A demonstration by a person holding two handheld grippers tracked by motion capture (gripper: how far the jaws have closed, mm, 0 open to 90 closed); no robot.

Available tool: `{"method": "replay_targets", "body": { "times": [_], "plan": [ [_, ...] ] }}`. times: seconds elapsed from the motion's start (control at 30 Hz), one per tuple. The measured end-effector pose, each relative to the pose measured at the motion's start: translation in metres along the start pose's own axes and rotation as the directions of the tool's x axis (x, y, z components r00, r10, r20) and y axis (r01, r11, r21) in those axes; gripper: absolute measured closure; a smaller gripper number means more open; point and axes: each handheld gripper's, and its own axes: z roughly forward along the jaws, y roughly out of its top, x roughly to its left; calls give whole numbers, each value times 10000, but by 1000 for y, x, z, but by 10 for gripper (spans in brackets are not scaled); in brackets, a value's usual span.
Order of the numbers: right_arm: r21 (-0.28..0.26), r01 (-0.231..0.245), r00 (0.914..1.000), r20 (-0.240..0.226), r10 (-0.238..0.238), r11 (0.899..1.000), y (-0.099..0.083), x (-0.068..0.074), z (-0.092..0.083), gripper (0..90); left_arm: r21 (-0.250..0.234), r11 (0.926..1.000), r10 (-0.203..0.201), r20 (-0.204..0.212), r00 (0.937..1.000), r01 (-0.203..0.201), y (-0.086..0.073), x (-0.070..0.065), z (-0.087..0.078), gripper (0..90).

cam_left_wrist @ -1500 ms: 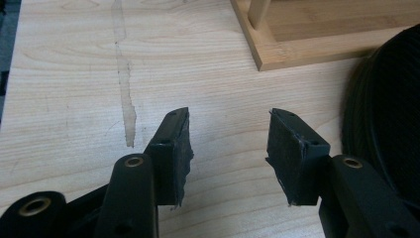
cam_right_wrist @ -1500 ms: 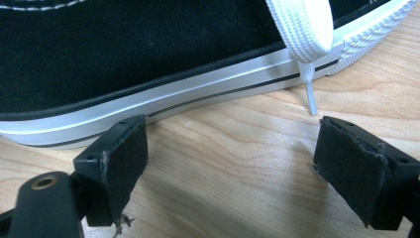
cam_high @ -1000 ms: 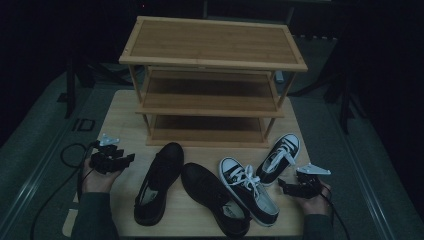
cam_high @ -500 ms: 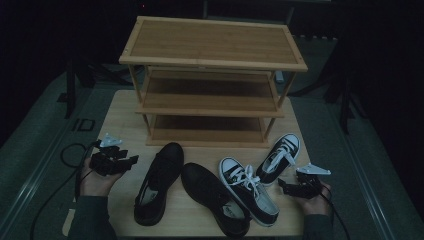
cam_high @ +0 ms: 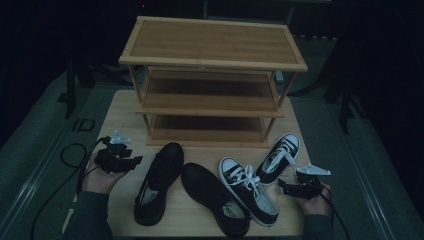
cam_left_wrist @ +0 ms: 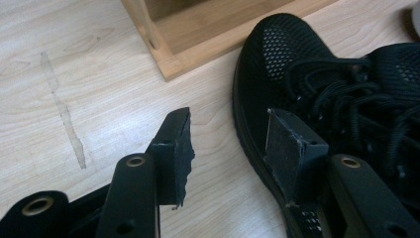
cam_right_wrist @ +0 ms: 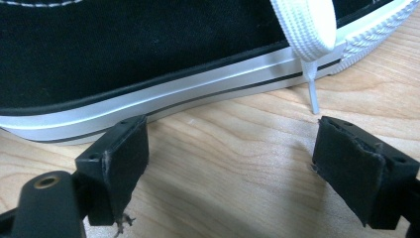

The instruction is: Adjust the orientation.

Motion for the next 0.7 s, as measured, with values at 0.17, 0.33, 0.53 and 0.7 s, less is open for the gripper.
{"method": "replay_targets", "body": {
  "times": [0.17, 0.33, 0.53, 0.7],
  "plan": [
    [-2, 1, 10000, 2, -1, 10000, 0, 0, 0, 140, 23, 9999, 138, 274, 9995, -139, 1, 0, -9, 550],
    [-2, -2, 10000, 1, 2, 10000, 0, 0, 0, 140, 143, 9995, 272, 748, 9968, -284, -2, 0, -14, 555],
    [0, -4, 10000, 1, 4, 10000, 0, 0, 0, 140, 261, 9986, 415, 1309, 9905, -453, -4, -3, -17, 558],
    [0, -5, 10000, 1, 5, 10000, 0, 0, 0, 140, 208, 9970, 698, 1667, 9835, -743, -2, -8, -21, 552]
  ]
}}
